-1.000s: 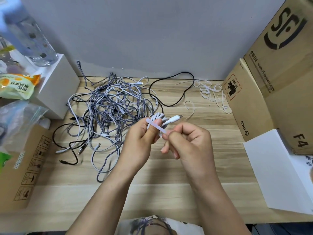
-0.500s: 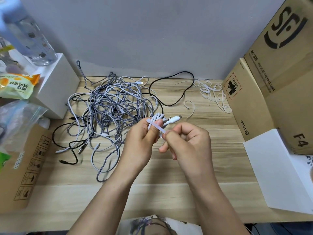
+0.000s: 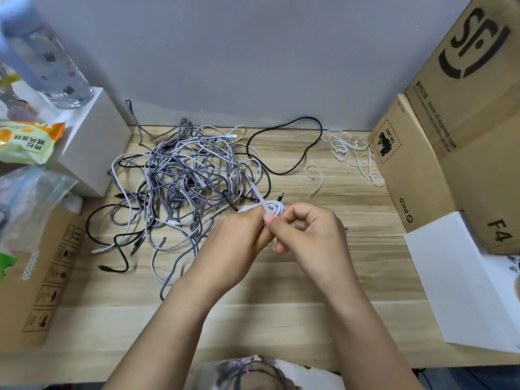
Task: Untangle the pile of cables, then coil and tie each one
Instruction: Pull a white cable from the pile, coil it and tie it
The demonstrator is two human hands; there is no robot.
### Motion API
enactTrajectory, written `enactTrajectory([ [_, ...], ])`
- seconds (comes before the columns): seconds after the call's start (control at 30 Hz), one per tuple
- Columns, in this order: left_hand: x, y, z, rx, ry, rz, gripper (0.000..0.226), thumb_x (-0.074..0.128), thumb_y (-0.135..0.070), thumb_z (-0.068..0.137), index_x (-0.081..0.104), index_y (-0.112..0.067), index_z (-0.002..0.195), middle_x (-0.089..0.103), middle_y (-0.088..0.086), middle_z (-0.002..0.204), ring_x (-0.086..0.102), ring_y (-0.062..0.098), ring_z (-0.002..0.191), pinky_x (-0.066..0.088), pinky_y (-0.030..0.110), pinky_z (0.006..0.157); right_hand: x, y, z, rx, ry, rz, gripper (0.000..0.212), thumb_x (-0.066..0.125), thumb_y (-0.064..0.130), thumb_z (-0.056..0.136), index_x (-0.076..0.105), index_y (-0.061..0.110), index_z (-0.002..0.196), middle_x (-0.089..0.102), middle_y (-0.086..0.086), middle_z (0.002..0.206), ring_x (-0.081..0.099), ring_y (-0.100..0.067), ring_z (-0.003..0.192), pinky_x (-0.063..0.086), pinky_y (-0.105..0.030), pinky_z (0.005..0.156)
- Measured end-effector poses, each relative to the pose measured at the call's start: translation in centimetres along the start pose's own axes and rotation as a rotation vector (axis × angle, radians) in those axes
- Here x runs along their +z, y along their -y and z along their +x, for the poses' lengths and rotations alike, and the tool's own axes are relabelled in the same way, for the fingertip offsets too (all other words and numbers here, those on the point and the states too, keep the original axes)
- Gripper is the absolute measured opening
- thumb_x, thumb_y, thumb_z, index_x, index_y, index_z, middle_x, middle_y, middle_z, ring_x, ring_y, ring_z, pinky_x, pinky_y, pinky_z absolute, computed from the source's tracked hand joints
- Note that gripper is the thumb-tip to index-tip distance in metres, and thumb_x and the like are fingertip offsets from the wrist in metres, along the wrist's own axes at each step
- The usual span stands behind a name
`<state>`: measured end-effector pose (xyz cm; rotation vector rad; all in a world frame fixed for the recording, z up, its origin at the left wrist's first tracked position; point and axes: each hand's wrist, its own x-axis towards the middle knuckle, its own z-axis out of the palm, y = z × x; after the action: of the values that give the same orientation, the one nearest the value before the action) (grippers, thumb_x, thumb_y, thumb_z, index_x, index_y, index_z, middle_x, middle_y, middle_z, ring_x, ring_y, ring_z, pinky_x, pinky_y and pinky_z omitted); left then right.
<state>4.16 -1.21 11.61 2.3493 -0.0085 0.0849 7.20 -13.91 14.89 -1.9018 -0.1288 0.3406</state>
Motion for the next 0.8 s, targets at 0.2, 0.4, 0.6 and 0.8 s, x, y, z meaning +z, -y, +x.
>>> enactTrajectory([
  [0.2,0.1,-0.6,-0.3,0.099,0.078,-0.086,0.021,0.037,-0.053,0.088,0.047,-0.036,0.079,0.055,-0.016,0.066,0.049,0.008,0.061,0.036,0.031,0.057,0.0,-0.3,1.2,-0.194,-0.132,-0.279,0.029,0.046,0.067,0.067,0.057,0.041,0.076,0.047,0.016,0.077,0.051,-0.014,0.088,0.043,-0.043,0.086],
  [0.4,1.5,0.1,-0.3,0.066,0.081,-0.085,0.027,0.041,-0.049,0.093,0.04,-0.044,0.067,0.048,-0.016,0.058,0.045,0.008,0.057,0.032,0.029,0.055,0.1,0.0,1.5,-0.292,-0.035,-0.009,0.013,0.058,0.043,0.076,0.06,0.036,0.065,0.063,0.016,0.074,0.06,-0.014,0.084,0.046,-0.044,0.084],
  [0.6,1.5,1.5,0.5,-0.15,0.019,-0.583,0.029,0.046,-0.041,0.089,0.06,-0.029,0.066,0.049,-0.011,0.059,0.043,0.004,0.059,0.038,0.023,0.057,-0.6,1.5,-0.4,-0.313,0.192,0.53,0.02,0.049,0.014,0.087,0.055,0.018,0.068,0.049,0.01,0.051,0.05,-0.014,0.056,0.045,-0.021,0.061],
  [0.8,0.4,1.7,0.3,-0.147,-0.149,-0.236,0.032,0.044,-0.038,0.096,0.055,-0.011,0.085,0.048,-0.006,0.061,0.044,0.02,0.062,0.035,0.036,0.059,-2.1,0.8,-0.3,-0.032,0.323,0.507,0.033,0.05,0.031,0.083,0.051,0.008,0.059,0.042,-0.03,0.046,0.051,-0.015,0.04,0.041,-0.017,0.048],
])
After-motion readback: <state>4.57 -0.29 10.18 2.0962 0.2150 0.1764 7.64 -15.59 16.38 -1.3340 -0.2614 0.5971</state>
